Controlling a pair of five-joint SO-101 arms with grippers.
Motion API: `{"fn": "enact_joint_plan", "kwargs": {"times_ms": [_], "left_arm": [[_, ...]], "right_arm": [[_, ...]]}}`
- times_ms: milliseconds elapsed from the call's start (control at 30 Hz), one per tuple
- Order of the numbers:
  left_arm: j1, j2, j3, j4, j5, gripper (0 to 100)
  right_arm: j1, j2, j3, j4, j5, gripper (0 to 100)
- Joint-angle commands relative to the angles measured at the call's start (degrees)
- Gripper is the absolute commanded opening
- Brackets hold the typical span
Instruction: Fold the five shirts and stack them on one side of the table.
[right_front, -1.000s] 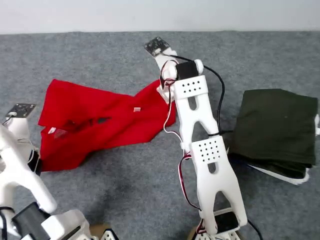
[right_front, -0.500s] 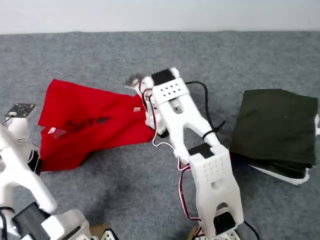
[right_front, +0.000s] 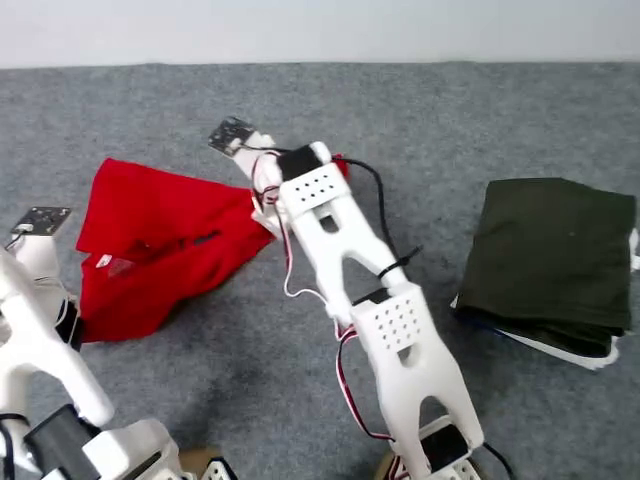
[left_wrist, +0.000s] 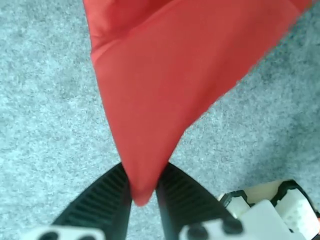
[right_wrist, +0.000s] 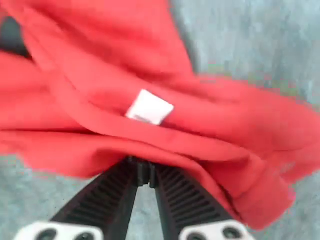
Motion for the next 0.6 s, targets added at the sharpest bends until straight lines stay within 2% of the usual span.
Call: {"fn": "enact_joint_plan", "kwargs": {"times_ms": [0, 133, 267, 567], "left_arm": [[-0.5, -2.5, -0.4, -0.8, -0.4, 0], [-0.3, -2.5, -0.4, -0.9, -0.4, 0], [-0.3, -2.5, -0.4, -0.9, -0.4, 0], [-0.3, -2.5, -0.3, -1.7, -0.4, 0]], "right_arm": [[-1.9, 1.0, -9.2, 4.6, 0.6, 0.9], [-1.8, 3.8, -12.8, 12.3, 0.6, 2.7], [-0.4, 5.3, -14.3, 17.5, 0.4, 13.5], [-0.4, 5.8, -14.4, 16.7, 0.6, 15.8]]}}
